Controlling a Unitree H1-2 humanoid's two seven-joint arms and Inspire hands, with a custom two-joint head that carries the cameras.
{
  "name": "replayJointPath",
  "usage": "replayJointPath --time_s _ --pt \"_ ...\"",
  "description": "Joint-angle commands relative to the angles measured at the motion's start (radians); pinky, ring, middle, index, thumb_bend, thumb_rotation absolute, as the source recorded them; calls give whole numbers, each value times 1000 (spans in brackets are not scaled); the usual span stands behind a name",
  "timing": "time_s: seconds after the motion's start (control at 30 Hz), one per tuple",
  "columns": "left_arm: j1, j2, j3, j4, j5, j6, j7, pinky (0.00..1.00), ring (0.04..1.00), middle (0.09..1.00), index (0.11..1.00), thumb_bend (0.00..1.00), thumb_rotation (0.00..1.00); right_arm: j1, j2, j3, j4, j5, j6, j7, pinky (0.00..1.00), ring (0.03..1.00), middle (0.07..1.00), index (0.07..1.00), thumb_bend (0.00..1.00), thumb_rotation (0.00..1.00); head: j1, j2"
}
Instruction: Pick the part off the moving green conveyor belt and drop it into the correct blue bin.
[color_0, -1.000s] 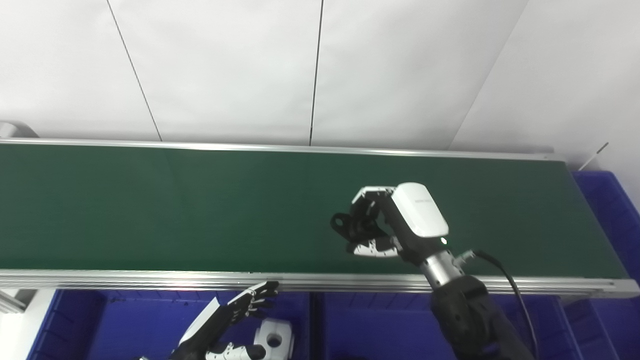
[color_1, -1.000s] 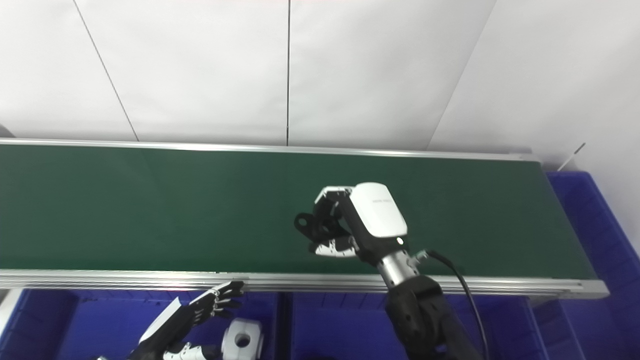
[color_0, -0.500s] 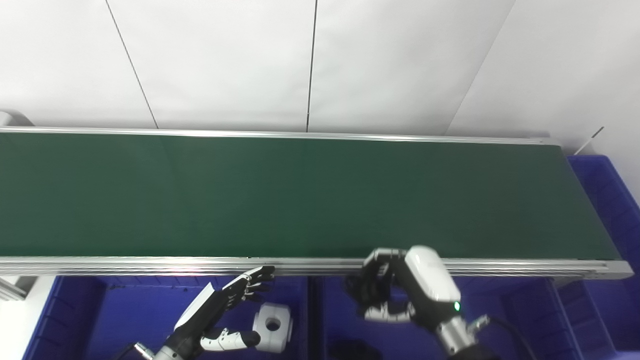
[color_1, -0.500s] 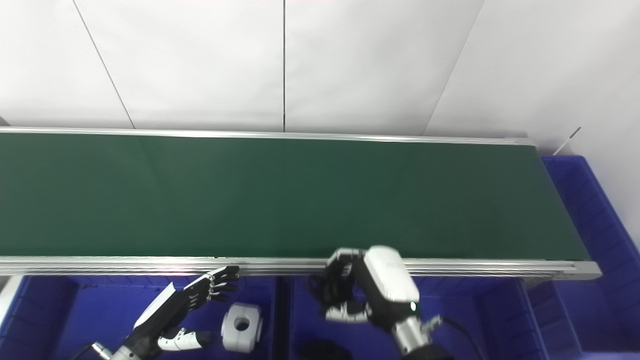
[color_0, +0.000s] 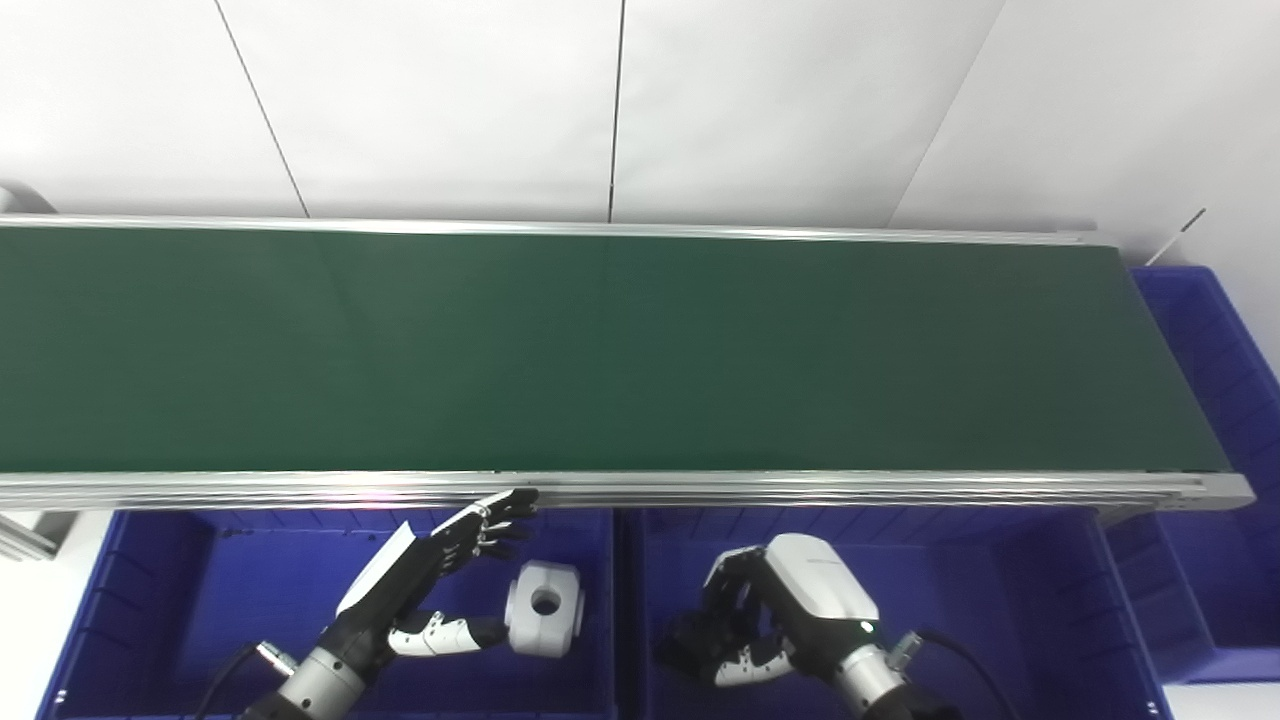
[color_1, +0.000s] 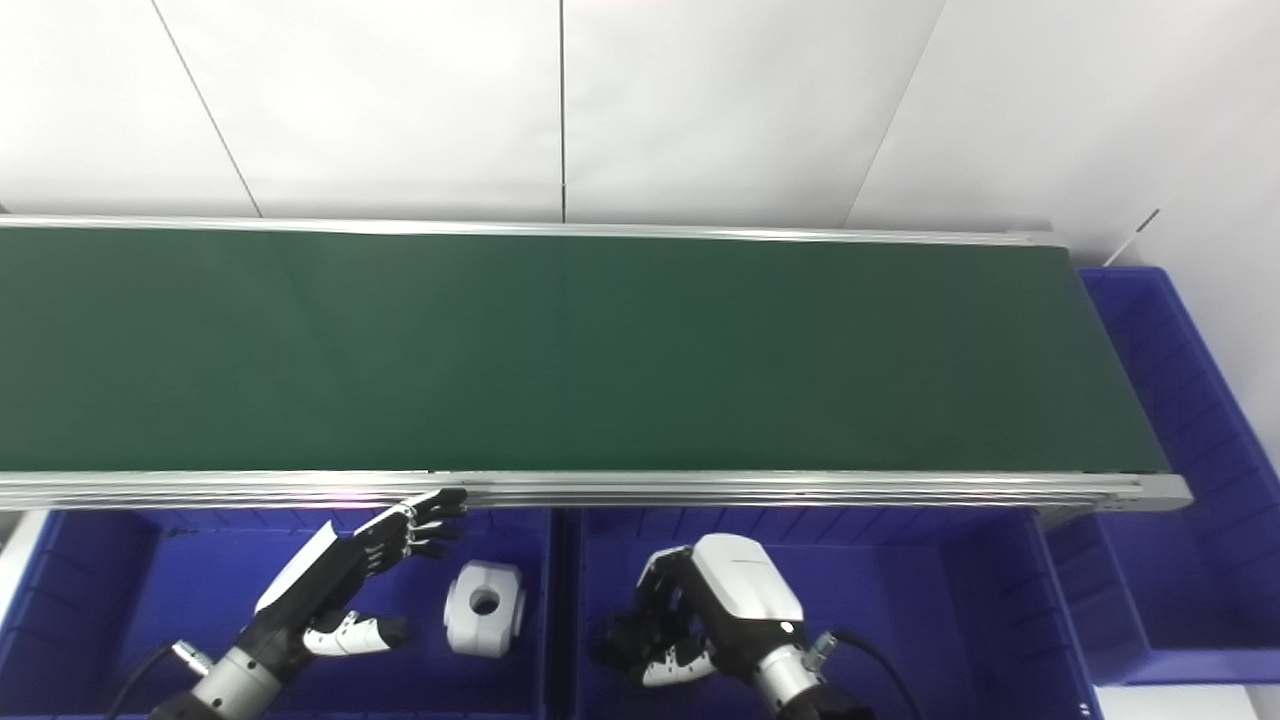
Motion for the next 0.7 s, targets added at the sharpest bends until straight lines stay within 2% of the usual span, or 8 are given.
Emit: replayJointPath --time_s 0.0,0.03,0.1,0.2,0.23,0.43,0.53,0.67 --pt "-1 9 10 -30 -13 -37 -9 742 808 875 883 884 711 -2 -10 -1 -32 1 2 -3 311 413 517 496 515 0 0 4" --pt "-1 9 12 -30 -12 -37 -10 742 807 874 883 885 713 0 -10 -3 -30 9 -10 -7 517 625 691 657 608 95 0 4" --pt "0 9 14 -32 -5 -37 -9 741 806 874 883 891 719 9 -10 -9 -43 24 -17 -8 671 776 811 770 676 217 0 8" --pt "4 8 19 -37 -15 -37 -15 741 806 871 879 902 712 42 4 -37 -77 76 -61 -65 784 875 894 850 722 401 1 19" --pt "5 8 20 -40 -19 -37 -19 742 807 871 879 899 705 53 9 -44 -87 85 -76 -88 792 887 910 862 728 456 1 20" --pt "13 8 30 -46 -25 -37 -31 747 812 874 878 890 679 108 28 -65 -108 111 -167 -223 797 911 951 892 734 540 5 26" --pt "15 8 33 -50 -11 -37 -24 737 806 870 876 893 691 125 33 -69 -115 126 -200 -255 813 922 958 921 720 613 5 27" --pt "17 7 36 -52 -20 -37 -32 737 808 870 876 887 685 151 44 -76 -134 187 -243 -264 785 894 941 926 720 631 12 29"
